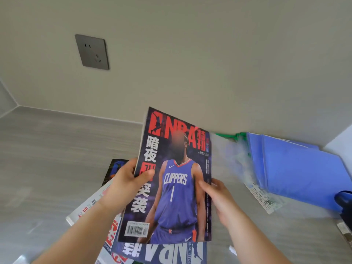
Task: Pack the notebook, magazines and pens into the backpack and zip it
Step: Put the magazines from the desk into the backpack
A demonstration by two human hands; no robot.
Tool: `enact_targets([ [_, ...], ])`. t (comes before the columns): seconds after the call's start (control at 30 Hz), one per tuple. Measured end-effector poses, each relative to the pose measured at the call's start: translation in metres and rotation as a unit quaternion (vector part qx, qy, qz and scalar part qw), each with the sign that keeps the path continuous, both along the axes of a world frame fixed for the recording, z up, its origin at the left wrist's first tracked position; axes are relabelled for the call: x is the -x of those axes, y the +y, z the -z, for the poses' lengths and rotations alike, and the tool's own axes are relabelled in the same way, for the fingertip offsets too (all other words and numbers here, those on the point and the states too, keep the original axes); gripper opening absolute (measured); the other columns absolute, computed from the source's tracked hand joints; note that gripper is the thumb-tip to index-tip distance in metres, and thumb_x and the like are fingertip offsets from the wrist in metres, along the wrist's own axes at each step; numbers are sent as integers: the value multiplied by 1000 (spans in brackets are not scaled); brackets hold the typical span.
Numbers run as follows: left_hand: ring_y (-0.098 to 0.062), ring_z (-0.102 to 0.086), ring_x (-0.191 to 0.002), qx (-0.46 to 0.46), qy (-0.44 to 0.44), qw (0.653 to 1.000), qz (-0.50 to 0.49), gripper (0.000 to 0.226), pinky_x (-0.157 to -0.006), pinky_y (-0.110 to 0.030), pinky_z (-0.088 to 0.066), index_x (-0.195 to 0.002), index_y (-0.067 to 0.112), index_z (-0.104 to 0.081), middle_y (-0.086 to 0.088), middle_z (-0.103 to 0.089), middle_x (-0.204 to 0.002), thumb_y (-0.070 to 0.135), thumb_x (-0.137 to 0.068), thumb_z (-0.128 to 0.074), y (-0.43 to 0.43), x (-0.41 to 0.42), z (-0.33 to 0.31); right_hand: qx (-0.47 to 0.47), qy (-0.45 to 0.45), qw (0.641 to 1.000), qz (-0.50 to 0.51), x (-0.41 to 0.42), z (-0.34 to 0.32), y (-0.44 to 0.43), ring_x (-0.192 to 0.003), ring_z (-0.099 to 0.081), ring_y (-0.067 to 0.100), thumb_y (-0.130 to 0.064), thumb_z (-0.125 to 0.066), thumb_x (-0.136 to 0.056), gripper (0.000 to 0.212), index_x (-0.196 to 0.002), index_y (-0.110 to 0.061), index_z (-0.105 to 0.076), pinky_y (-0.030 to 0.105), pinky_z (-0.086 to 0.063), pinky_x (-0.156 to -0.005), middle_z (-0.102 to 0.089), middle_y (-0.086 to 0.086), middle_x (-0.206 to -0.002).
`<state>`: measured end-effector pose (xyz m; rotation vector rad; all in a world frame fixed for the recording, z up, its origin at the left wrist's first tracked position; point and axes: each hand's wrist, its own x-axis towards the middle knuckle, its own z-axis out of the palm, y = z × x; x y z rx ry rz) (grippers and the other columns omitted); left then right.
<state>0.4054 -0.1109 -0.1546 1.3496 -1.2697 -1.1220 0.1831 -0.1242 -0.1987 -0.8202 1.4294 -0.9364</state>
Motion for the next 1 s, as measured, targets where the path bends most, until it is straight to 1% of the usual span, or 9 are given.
enact_targets([
  [0.1, 4, -62, -54, 76, 33, 997, 1, 37, -53, -10, -50, -76, 25, -58, 15, -71, -56, -11, -79, -56, 9, -13, -30, 21, -123, 991, -52, -12, -16, -7, -69, -69, 8, -9, -57, -82, 23, -105, -14, -58, 25, -53, -67, -72, -1, -84],
  [0.2, 11, -60, -51, 145, 13, 989, 5, 40, -50, -2, -46, -76, 29, -57, 24, -69, -57, -10, -72, -64, 14, -32, -58, 48, -181, 974, -126, -25, -44, -18, -62, -70, 10, -12, -57, -71, 22, -92, -14, -61, 23, -57, -60, -75, -4, -70],
  [0.37, 12, -59, -54, 149, -65, 985, -63, 38, -60, -12, -48, -76, 33, -53, 19, -68, -59, -4, -78, -62, -1, -68, -63, 167, -59, 976, -125, -44, -76, -37, -53, -66, 0, 14, -54, -78, 32, -74, -16, -64, 16, -54, -54, -71, -12, -54],
  [0.47, -12, -59, -75, 131, -93, 982, -104, 32, -71, -27, -41, -88, 26, -50, 7, -62, -81, -4, -79, -61, -9, -77, -45, 210, 21, 973, -90, -60, -72, -36, -49, -60, -8, 14, -62, -73, 33, -71, -19, -64, 6, -49, -51, -68, -16, -50],
  [0.63, 5, -59, -64, 99, -50, 988, -108, 31, -55, 1, -44, -96, 16, -53, 7, -60, -79, -10, -79, -58, -13, -83, -17, 215, 76, 972, -62, -71, -58, -31, -47, -56, -11, 10, -66, -72, 34, -71, -25, -62, 8, -46, -51, -63, -12, -64],
  [0.73, -18, -59, -74, 71, -2, 993, -99, 24, -72, -23, -52, -98, 9, -55, -6, -63, -86, -8, -80, -58, -19, -84, -13, 205, 82, 973, -70, -70, -56, -31, -52, -60, -9, 9, -65, -74, 28, -79, -19, -66, 12, -49, -59, -70, -16, -60],
  [0.8, -24, -59, -77, 60, 18, 993, -96, 22, -76, -37, -49, -96, 8, -56, -10, -64, -87, -7, -80, -59, -21, -82, -11, 202, 69, 975, -66, -70, -56, -30, -58, -64, -4, 11, -63, -74, 23, -89, -6, -68, 22, -50, -69, -72, -3, -74],
  [0.87, -21, -60, -71, 60, 24, 993, -100, 27, -71, -34, -49, -84, 18, -58, -3, -66, -79, -8, -78, -60, -22, -81, -8, 195, 56, 977, -59, -69, -55, -28, -66, -65, 6, 11, -62, -75, 24, -97, 1, -66, 28, -49, -74, -70, 6, -82],
  [1.0, 0, -64, -52, 33, 62, 994, -84, 35, -50, -14, -53, -77, 23, -59, 14, -71, -55, -12, -75, -61, -21, -78, -1, 167, 37, 978, -123, -67, -54, -22, -62, -63, 5, 2, -66, -72, 29, -101, 1, -66, 15, -51, -64, -71, -12, -59],
])
